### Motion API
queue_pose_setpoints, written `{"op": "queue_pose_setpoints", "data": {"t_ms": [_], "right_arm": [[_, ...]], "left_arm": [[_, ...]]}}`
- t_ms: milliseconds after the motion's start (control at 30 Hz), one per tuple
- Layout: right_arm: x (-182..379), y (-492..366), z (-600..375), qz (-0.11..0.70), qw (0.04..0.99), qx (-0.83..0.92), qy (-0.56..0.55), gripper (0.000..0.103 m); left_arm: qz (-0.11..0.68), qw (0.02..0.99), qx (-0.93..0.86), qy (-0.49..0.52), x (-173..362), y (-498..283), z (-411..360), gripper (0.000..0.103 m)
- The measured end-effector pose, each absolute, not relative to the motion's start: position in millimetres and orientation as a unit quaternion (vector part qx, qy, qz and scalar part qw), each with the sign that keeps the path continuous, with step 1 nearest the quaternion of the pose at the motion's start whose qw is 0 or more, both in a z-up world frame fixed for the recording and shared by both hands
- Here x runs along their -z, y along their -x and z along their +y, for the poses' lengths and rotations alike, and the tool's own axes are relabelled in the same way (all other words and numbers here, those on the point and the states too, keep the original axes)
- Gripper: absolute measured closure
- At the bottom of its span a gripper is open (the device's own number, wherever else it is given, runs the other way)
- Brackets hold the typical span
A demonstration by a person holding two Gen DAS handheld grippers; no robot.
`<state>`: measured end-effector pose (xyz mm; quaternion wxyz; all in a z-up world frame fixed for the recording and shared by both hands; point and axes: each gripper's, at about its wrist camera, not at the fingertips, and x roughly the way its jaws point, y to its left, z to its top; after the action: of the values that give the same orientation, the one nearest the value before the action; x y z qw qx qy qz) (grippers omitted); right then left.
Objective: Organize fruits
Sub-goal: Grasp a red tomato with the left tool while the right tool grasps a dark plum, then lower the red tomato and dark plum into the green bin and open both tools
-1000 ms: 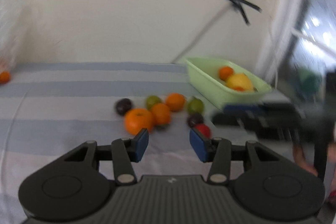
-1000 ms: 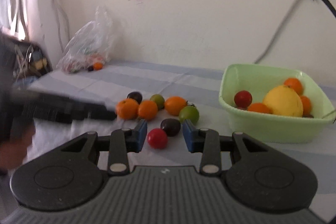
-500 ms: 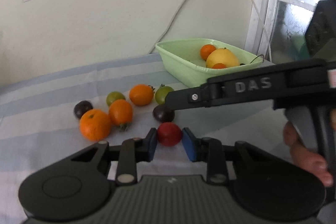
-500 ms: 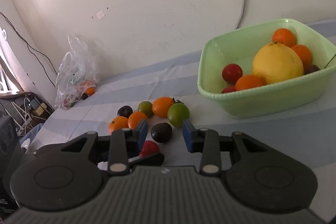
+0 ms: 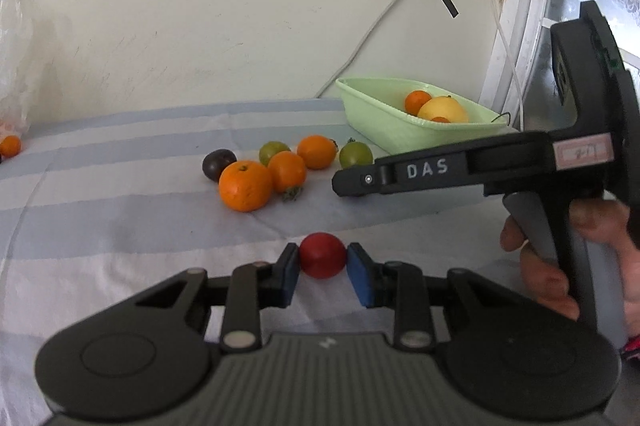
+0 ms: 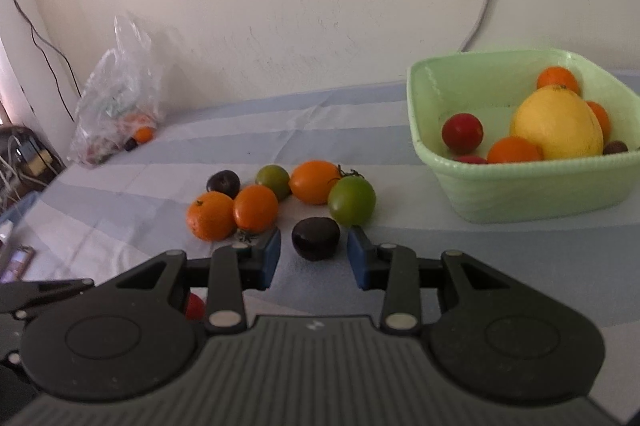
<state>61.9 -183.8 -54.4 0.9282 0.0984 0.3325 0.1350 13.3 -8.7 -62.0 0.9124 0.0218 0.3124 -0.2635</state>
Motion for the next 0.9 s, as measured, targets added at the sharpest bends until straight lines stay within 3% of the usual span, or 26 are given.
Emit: {"op": "queue_pose_setpoints", "data": {"t_ms": [33, 433, 667, 900], "right_arm": [[54.8, -62.4, -182.7, 0.332, 0.929, -0.133, -0.092, 0.075], [36.3, -27.6, -216.0, 0.277, 0.944, -0.141, -0.108, 0.075], [16.2, -22.0, -272.0, 0.199, 0.972, -0.062, -0.109, 0.075], [23.5, -36.5, -313.8, 0.179, 0.978, 0.009, -0.107, 0.075]], "left_arm": [[0.313, 0.912, 0.265, -0.019, 62.1, -14.7, -9.4, 0.076], [0.306, 0.909, 0.283, 0.011, 41.6, -30.8, -14.6, 0.076], [0.275, 0.903, 0.329, 0.013, -5.4, -78.0, -80.0, 0.076], [0.321, 0.884, 0.338, 0.024, 7.6, -133.9, -144.3, 0.076]]}}
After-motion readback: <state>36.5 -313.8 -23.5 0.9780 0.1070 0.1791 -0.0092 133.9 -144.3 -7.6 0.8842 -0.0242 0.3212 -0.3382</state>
